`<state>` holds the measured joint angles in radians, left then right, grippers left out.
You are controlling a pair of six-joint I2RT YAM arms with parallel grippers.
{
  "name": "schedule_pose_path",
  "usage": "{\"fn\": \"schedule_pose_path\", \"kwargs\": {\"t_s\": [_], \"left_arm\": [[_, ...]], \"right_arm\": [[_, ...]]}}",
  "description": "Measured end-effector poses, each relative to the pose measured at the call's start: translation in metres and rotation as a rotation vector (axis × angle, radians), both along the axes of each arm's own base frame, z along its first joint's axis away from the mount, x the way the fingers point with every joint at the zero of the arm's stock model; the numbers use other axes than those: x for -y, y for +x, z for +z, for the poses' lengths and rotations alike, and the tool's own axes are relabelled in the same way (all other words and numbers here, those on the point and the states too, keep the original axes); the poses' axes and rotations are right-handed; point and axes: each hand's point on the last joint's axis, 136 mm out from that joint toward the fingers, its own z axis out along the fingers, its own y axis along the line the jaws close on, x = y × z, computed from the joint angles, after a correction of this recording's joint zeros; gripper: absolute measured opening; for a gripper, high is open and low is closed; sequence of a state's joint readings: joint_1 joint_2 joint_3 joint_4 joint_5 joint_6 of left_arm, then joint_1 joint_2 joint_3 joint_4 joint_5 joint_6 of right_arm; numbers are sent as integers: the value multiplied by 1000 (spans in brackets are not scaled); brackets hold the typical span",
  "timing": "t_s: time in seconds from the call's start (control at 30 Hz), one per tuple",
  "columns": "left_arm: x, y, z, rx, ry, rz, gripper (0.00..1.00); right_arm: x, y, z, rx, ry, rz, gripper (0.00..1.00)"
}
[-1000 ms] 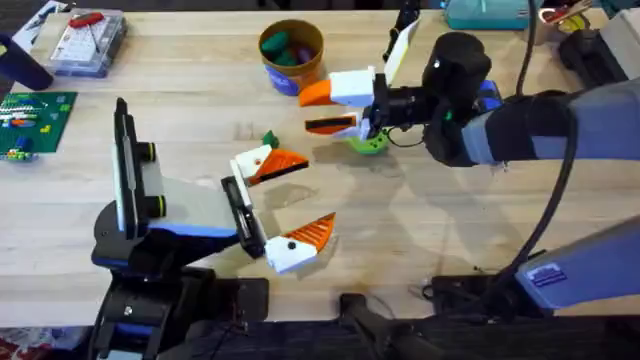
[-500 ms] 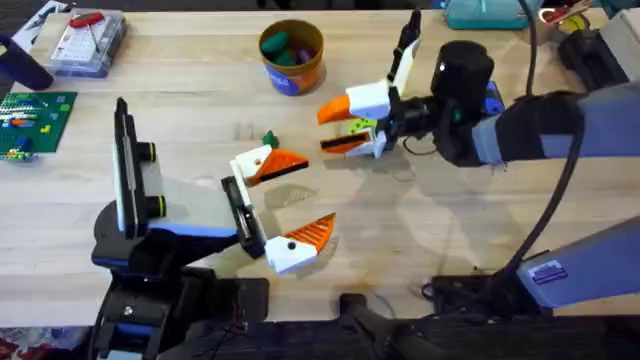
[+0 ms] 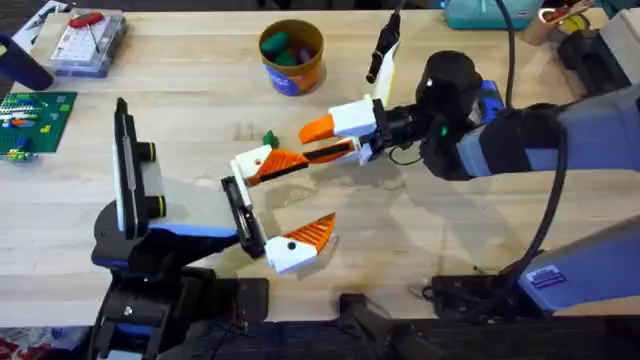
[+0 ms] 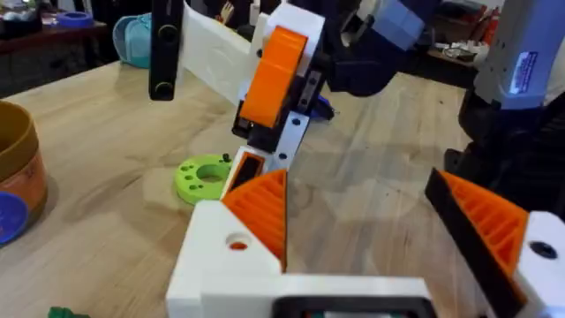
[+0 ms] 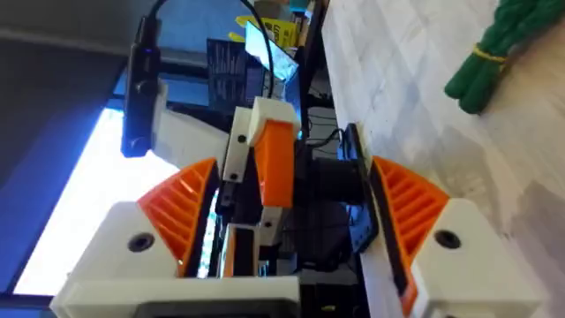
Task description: Pick up the gripper from the table and insert it into the empty holder that is missing its gripper. Then pick up a screw, insert it into the mounting hole, and use the screwdriver to tighten it. Finally, clean up the table by picking up the vegetable and placing it into the bucket.
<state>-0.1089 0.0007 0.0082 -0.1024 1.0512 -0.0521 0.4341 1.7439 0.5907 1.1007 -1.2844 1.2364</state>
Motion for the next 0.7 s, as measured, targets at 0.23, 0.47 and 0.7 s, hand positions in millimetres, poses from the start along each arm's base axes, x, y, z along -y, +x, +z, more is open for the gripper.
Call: {"fn": "schedule_pose_path", "kwargs": {"t_s": [0.23,0.47,0.7], "left_arm": [[0,0,0,0,0,0,990],[0,0,0,0,0,0,990],[0,0,0,0,0,0,990]], "right_arm": [[-7,-7,0,-56,-11,16,965],[-13,-14,1,-81,-17,40,789],[-13,-16,1,-93,-18,50,400]]}}
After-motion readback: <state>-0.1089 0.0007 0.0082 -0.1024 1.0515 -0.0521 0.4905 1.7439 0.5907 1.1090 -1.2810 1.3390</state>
